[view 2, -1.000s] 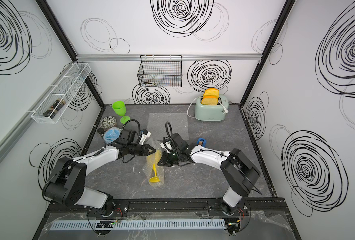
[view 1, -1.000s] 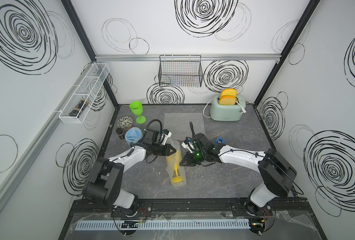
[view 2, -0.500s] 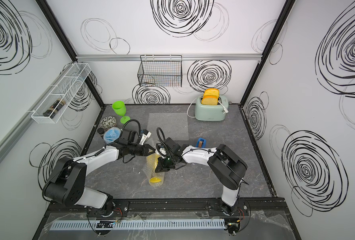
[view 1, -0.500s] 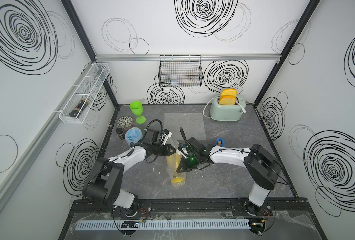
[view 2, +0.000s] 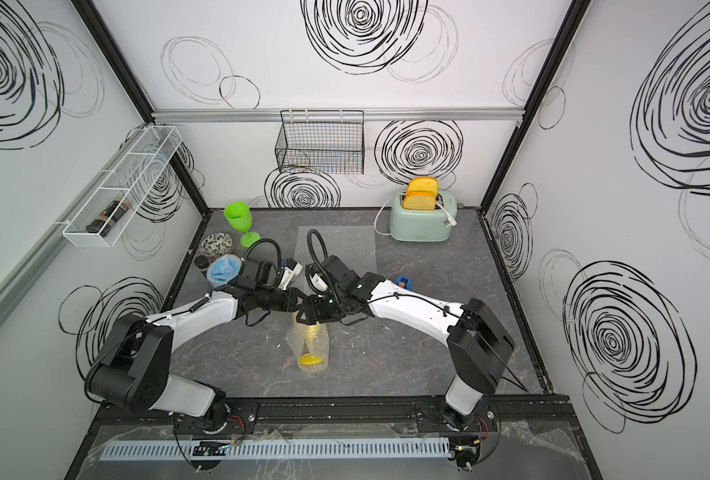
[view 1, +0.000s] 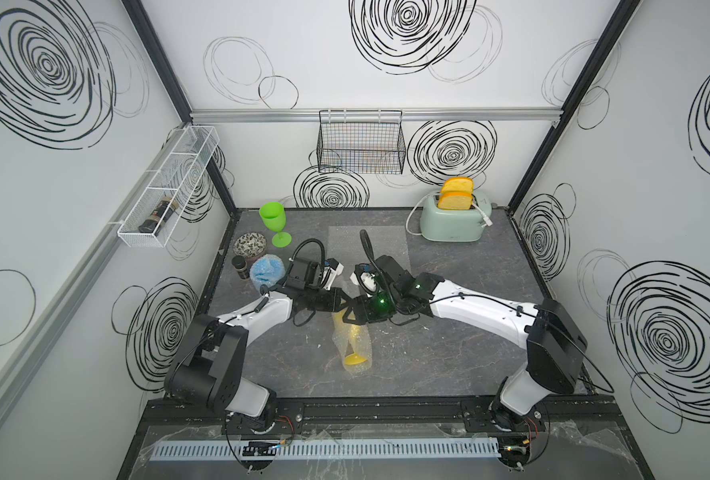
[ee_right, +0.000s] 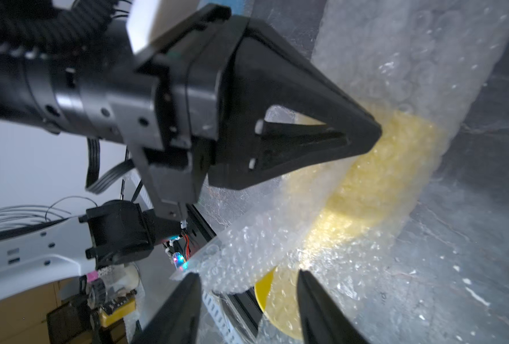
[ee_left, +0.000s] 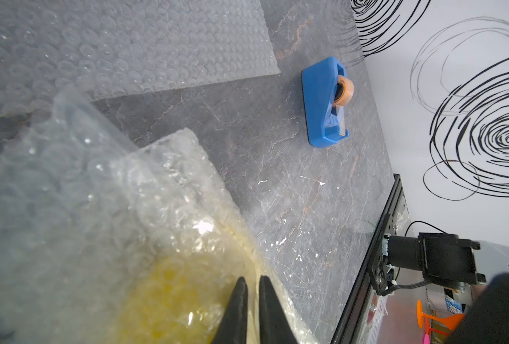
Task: Wrap wine glasses in bubble wrap
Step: Wrap the wine glass in bubble wrap.
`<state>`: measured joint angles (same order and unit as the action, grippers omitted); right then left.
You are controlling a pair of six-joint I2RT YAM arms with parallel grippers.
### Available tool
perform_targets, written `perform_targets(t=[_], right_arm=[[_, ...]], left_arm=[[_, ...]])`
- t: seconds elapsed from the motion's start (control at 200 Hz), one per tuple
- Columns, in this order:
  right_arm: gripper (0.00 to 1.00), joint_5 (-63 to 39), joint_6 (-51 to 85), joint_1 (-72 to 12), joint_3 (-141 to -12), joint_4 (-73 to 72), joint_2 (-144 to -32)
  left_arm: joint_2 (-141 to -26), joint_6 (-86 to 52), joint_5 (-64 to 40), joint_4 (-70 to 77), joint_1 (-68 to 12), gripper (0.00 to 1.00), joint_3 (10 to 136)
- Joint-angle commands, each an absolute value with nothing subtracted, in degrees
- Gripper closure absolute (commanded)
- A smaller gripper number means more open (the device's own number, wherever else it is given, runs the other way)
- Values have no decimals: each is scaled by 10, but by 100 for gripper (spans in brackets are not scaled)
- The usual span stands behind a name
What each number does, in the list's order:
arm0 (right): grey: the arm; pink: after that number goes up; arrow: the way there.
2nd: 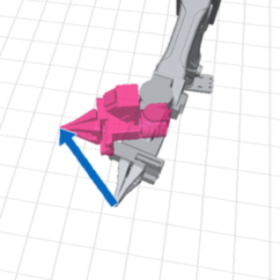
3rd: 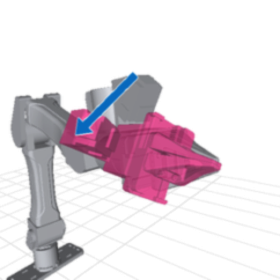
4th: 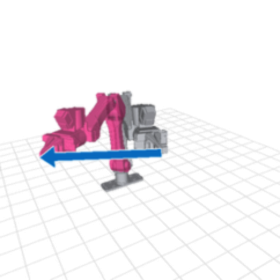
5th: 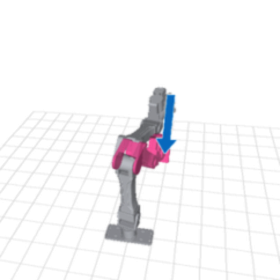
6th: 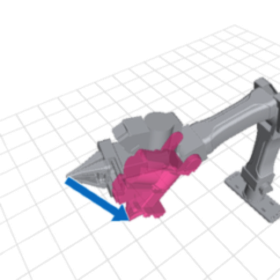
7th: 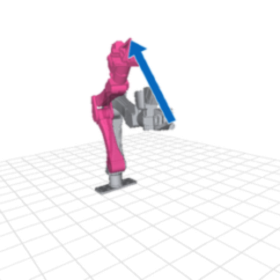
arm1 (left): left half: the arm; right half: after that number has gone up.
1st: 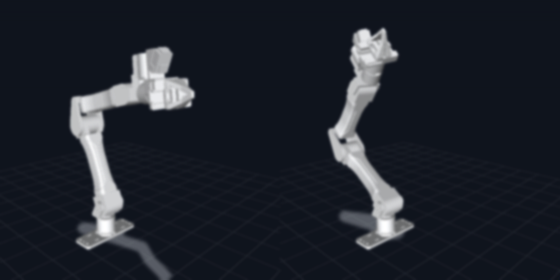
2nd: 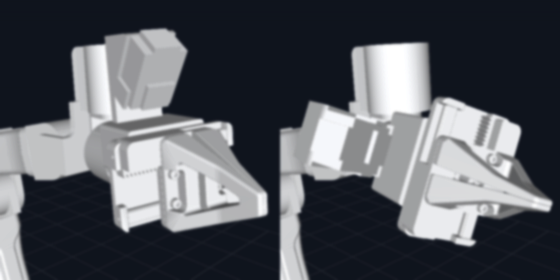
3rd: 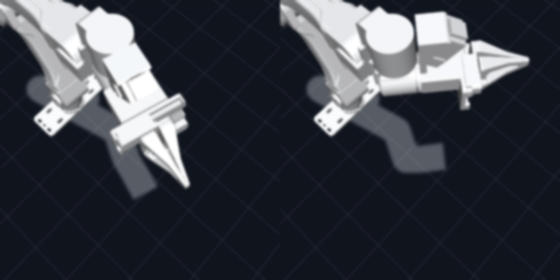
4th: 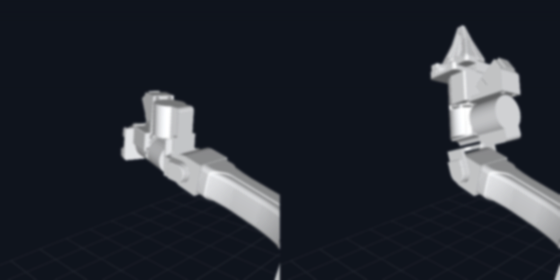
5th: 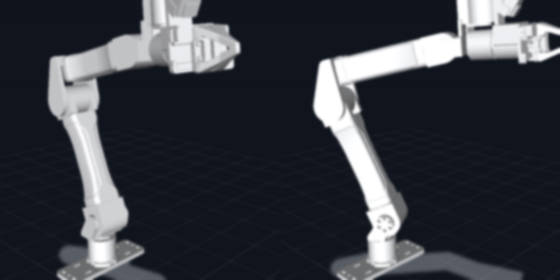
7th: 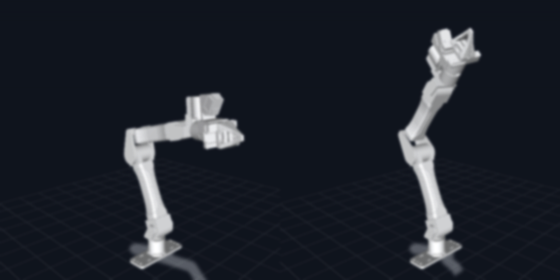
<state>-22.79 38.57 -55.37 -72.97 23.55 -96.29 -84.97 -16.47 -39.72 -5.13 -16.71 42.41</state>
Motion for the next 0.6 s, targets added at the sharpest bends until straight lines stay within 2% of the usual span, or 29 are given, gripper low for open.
perform_targets(t=[0.0, 0.04, 0.105, 0.34, 0.45, 0.595], right_arm=[[26, -161, 389, -575, -770, 307, -994], [21, -150, 391, -580, -781, 315, -1002], [18, -142, 393, -586, -791, 318, -1013], [17, -122, 391, -602, -828, 350, -1047], [28, -119, 395, -596, -820, 353, -1040], [58, -130, 406, -577, -770, 321, -996]], left_arm=[[-855, -157, -359, -78, -168, 85, 414], [-856, -157, -359, -78, -169, 85, 414], [-855, -157, -359, -77, -169, 85, 413], [-858, -157, -359, -76, -170, 85, 414], [-857, -158, -359, -76, -170, 85, 413], [-859, -158, -360, -74, -171, 85, 413]])
